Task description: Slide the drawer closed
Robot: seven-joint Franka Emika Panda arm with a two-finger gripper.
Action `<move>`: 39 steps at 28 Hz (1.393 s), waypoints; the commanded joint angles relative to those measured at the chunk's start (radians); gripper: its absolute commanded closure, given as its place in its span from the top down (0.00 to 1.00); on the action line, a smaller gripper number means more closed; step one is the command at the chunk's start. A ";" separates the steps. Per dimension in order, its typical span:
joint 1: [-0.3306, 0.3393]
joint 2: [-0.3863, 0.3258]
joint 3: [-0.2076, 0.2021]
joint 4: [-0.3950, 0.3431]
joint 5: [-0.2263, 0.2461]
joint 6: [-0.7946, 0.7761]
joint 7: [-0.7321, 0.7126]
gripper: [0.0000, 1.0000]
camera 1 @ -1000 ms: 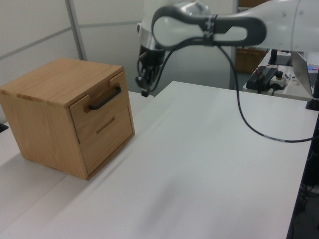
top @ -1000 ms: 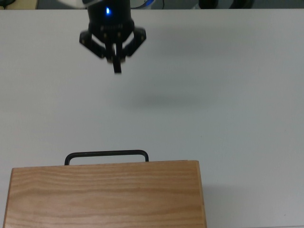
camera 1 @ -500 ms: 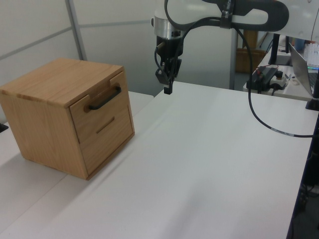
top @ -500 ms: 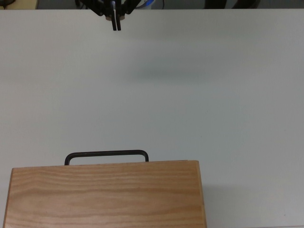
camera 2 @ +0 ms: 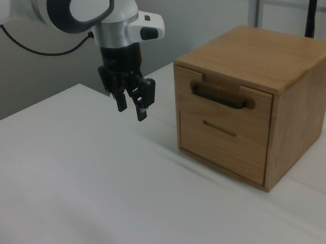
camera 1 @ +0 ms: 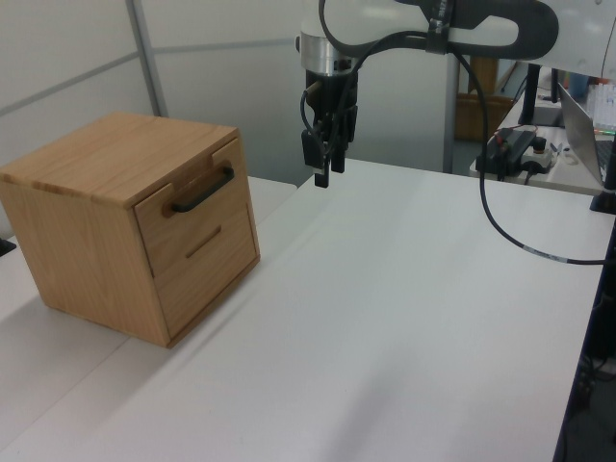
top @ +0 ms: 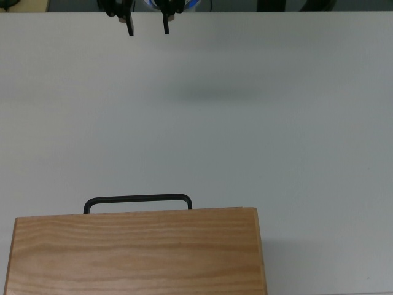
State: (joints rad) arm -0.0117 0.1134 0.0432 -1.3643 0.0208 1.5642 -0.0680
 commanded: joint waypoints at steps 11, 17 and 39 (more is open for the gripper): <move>-0.001 -0.014 -0.003 -0.004 -0.005 -0.029 0.013 1.00; 0.001 -0.012 -0.005 -0.004 -0.005 -0.027 0.013 1.00; -0.004 -0.006 -0.006 -0.006 -0.004 -0.016 0.007 1.00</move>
State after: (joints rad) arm -0.0131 0.1132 0.0424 -1.3644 0.0207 1.5638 -0.0670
